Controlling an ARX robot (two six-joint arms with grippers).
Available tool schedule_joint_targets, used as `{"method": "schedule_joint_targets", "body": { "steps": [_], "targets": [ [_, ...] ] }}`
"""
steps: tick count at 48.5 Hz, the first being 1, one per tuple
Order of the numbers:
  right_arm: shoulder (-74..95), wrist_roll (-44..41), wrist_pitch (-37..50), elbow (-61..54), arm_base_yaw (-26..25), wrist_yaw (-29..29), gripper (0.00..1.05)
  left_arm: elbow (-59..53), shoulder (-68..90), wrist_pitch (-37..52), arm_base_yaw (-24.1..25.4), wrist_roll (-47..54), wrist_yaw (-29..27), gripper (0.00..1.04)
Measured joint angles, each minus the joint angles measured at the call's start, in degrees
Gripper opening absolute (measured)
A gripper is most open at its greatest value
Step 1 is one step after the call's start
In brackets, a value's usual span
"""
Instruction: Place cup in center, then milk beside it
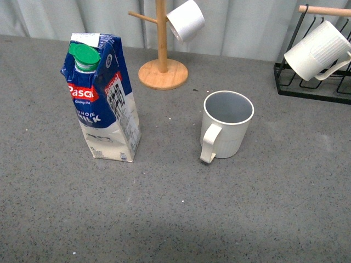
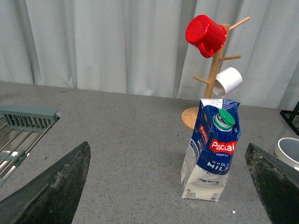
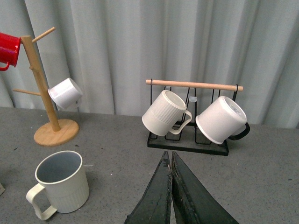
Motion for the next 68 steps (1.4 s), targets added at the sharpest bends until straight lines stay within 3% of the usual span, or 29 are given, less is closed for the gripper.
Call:
{"method": "schedule_joint_targets", "body": {
  "steps": [16,21,31,37,47,55,58,68],
  "targets": [
    [-4.0,0.0,-4.0,0.0,0.0,0.0,0.01,0.0,0.0,0.0,0.0,0.0,0.0,0.98],
    [-12.2,0.0,-13.7,0.0,0.0,-0.2,0.01,0.0,0.0,0.0,0.0,0.0,-0.1,0.98],
    [-13.7,-0.1,-14.1,0.0,0.0,-0.2,0.02,0.0,0.0,0.0,0.0,0.0,0.0,0.98],
    [-13.7,0.0,-14.1,0.0,0.0,-0.2,0.21,0.0,0.0,0.0,0.0,0.0,0.0,0.98],
    [-13.8,0.0,-14.1,0.0,0.0,-0.2,0.67,0.0,0.0,0.0,0.0,0.0,0.0,0.98],
    [-13.8,0.0,-14.1,0.0,0.0,-0.2,0.92,0.0,0.0,0.0,0.0,0.0,0.0,0.98],
    [-13.8,0.0,-14.1,0.0,0.0,-0.2,0.97,0.0,0.0,0.0,0.0,0.0,0.0,0.98],
    [-13.8,0.0,-14.1,0.0,0.0,-0.2,0.95,0.0,0.0,0.0,0.0,0.0,0.0,0.98]
  ]
}}
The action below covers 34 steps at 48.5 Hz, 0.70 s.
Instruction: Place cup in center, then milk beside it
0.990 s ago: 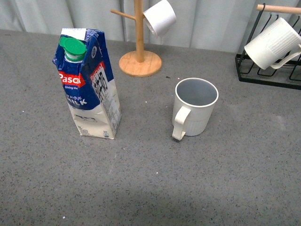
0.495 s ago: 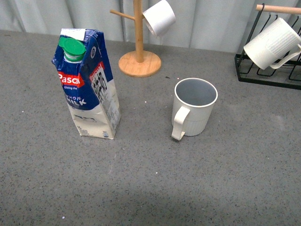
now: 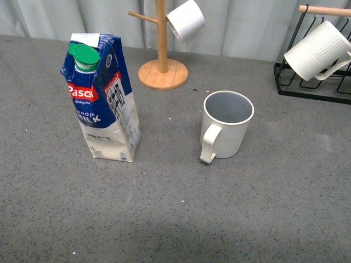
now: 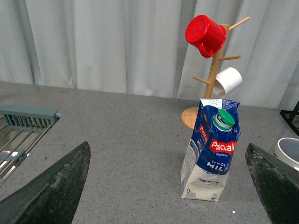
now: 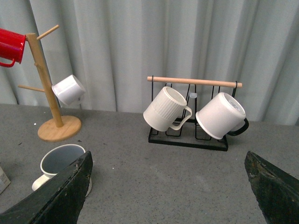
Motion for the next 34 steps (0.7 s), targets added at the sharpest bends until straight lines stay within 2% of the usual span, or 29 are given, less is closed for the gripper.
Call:
{"method": "schedule_joint_targets", "body": {
  "steps": [5,9,11,21,27,31,34],
  "targets": [
    [0.0,0.0,0.0,0.0,0.0,0.0,0.95,0.0,0.0,0.0,0.0,0.0,-0.2,0.98],
    [0.0,0.0,0.0,0.0,0.0,0.0,0.95,0.4,1.5,-2.9,-1.1,-0.5,-3.7,0.98],
    [0.0,0.0,0.0,0.0,0.0,0.0,0.95,0.3,4.5,-2.4,-0.9,-1.3,-3.7,0.98],
    [0.0,0.0,0.0,0.0,0.0,0.0,0.95,0.7,27.2,19.2,1.5,-4.3,-1.5,0.98],
    [0.0,0.0,0.0,0.0,0.0,0.0,0.95,2.1,41.9,32.5,-0.6,-5.6,-2.5,0.98],
    [0.0,0.0,0.0,0.0,0.0,0.0,0.95,4.1,57.9,45.7,-3.7,-5.9,-4.3,0.98],
    [0.0,0.0,0.0,0.0,0.0,0.0,0.95,5.1,66.8,52.2,-5.4,-6.0,-4.3,0.98]
  ]
}}
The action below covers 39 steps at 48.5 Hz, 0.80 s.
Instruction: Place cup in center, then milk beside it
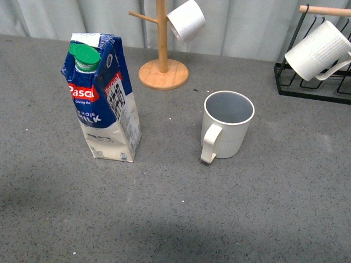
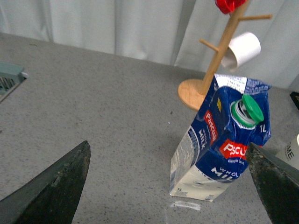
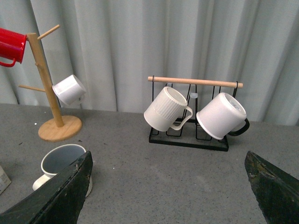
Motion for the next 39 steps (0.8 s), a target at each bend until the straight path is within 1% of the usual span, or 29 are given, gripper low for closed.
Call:
{"method": "schedule_joint_targets", "body": {
  "steps": [5,14,20,27,39],
  "targets": [
    [0.0,0.0,0.0,0.0,0.0,0.0,0.95,1.1,11.8,7.3,-2.3,0.2,0.5,0.98],
    [0.0,0.0,0.0,0.0,0.0,0.0,0.95,1.7,21.5,12.9,-3.9,0.2,-0.4,0.98],
    [0.0,0.0,0.0,0.0,0.0,0.0,0.95,2.3,27.8,16.3,-6.4,0.2,-0.2,0.98],
    [0.0,0.0,0.0,0.0,0.0,0.0,0.95,2.4,28.5,17.5,-8.9,-0.2,1.1,0.98],
    [0.0,0.0,0.0,0.0,0.0,0.0,0.95,2.3,32.7,20.6,-11.4,0.5,1.3,0.98]
  ]
}}
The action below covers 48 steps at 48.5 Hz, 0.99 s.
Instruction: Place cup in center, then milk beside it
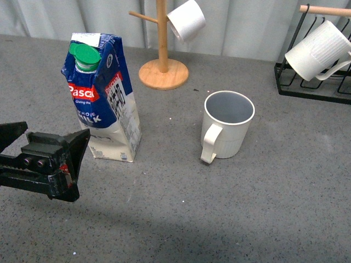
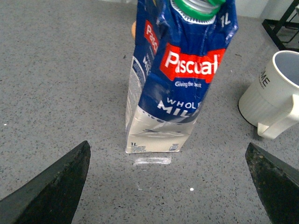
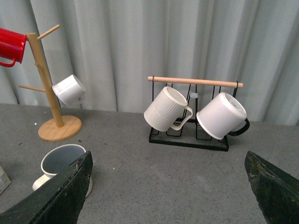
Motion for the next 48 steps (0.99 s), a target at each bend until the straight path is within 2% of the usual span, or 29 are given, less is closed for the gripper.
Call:
{"method": "schedule_joint_targets", "body": {
  "steps": [7,31,48],
  "targets": [
    [0.0,0.0,0.0,0.0,0.0,0.0,0.95,1.6,1.6,0.1,-1.2,1.0,-0.7,0.98],
    [0.0,0.0,0.0,0.0,0.0,0.0,0.95,9.1,6.9,-2.9,-0.7,2.1,-1.1,0.98],
    [0.0,0.0,0.0,0.0,0.0,0.0,0.95,14.1,7.0,-9.2,2.3,2.0,3.6,0.98]
  ]
}}
